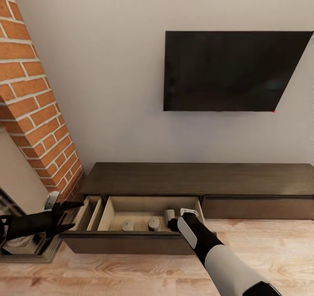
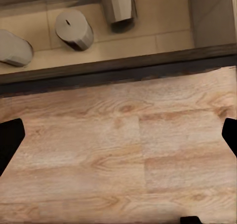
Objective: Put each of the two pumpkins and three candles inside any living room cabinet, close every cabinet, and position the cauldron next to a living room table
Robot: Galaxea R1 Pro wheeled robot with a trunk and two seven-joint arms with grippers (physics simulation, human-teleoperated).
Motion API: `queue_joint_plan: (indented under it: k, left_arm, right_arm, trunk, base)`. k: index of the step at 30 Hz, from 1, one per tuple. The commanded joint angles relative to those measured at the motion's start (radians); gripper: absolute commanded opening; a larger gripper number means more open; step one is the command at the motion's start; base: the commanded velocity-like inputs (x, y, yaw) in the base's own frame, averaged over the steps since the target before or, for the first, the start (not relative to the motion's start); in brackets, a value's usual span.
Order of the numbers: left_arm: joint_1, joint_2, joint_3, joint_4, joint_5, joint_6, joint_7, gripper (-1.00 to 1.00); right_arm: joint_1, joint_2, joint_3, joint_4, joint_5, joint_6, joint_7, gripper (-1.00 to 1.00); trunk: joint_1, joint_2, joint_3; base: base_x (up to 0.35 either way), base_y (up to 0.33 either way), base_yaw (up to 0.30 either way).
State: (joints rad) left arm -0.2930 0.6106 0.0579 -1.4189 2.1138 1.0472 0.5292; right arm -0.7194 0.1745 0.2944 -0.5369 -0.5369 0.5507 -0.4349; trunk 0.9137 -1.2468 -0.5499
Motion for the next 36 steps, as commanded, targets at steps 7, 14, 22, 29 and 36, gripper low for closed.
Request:
queue_joint_plan:
  k: [7,14,22,29,36]
  left_arm:
    - [0.0,0.0,-0.001,0.0,0.0,0.0,0.0,1.0]
    - [0.0,0.0,0.0,0.0,0.0,0.0,0.0,1.0]
    - [0.0,-0.002,0.001,0.0,-0.006,0.0,0.001,1.0]
    - [0.0,-0.007,-0.013,0.001,-0.023,-0.001,0.015,1.0]
    - [-0.004,-0.008,-0.021,0.002,-0.067,-0.002,0.02,1.0]
  right_arm:
    - [0.0,0.0,0.0,0.0,0.0,0.0,-0.001,1.0]
    - [0.0,0.0,0.0,0.0,0.0,0.0,-0.001,1.0]
    - [0.0,0.0,0.0,0.0,0.0,-0.004,0.0,1.0]
    - [0.001,0.0,0.0,0.002,0.0,-0.048,0.001,1.0]
    - [0.0,0.0,0.0,0.007,0.0,-0.051,0.001,1.0]
  trunk:
    - [0.0,0.0,0.0]
    - [0.0,0.0,0.0]
    - [0.031,-0.056,-0.025]
    - [0.057,-0.105,-0.047]
    - [0.084,-0.154,-0.069]
  base:
    - [-0.325,0.0,0.0]
    - [-0.326,0.0,0.0]
    - [-0.326,0.0,0.0]
    - [-0.318,0.0,0.0]
    - [-0.077,0.0,0.0]
